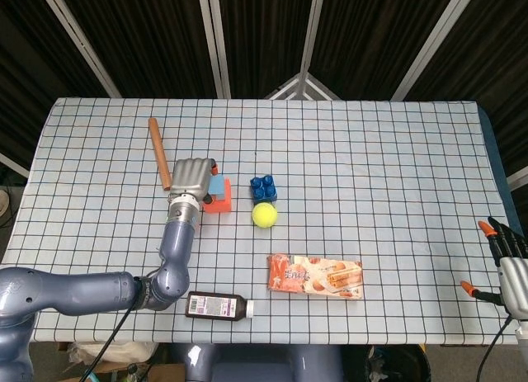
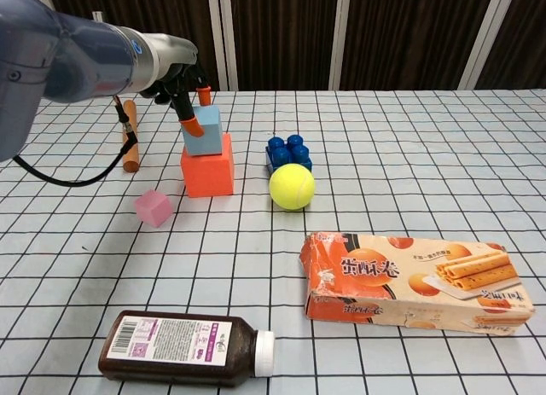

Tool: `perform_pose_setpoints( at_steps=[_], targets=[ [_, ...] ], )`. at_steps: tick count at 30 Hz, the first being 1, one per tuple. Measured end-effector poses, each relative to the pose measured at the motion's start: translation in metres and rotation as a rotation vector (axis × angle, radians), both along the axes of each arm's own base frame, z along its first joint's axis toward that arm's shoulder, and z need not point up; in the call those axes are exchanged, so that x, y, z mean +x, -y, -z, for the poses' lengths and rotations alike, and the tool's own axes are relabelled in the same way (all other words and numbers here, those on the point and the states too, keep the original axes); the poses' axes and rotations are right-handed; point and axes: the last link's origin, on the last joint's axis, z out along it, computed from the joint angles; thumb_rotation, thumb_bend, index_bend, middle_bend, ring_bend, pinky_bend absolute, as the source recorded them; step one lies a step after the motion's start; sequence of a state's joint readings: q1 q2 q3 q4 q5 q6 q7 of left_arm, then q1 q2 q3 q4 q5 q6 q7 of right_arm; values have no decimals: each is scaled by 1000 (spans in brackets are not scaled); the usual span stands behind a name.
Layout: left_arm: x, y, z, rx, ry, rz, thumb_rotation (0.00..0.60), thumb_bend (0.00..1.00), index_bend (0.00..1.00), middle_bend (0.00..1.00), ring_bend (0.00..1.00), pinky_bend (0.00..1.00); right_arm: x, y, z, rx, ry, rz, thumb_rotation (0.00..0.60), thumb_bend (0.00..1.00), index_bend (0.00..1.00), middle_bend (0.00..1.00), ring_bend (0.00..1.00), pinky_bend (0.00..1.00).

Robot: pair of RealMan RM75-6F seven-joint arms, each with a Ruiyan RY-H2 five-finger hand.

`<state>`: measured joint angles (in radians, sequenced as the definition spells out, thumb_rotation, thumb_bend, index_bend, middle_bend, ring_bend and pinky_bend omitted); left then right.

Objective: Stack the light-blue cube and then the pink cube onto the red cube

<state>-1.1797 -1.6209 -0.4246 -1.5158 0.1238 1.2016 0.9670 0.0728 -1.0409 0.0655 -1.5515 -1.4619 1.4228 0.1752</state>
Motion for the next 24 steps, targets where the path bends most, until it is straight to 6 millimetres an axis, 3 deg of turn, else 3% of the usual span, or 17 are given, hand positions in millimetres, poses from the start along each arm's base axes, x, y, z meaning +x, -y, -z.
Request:
perform_pose_setpoints(
  at_steps=[24],
  targets=[
    [-3, -1, 5, -9, -13, -5, 600, 314, 450, 837, 822, 968, 0, 0, 0, 2, 1, 7, 600, 129, 1, 7, 29, 103]
  ],
)
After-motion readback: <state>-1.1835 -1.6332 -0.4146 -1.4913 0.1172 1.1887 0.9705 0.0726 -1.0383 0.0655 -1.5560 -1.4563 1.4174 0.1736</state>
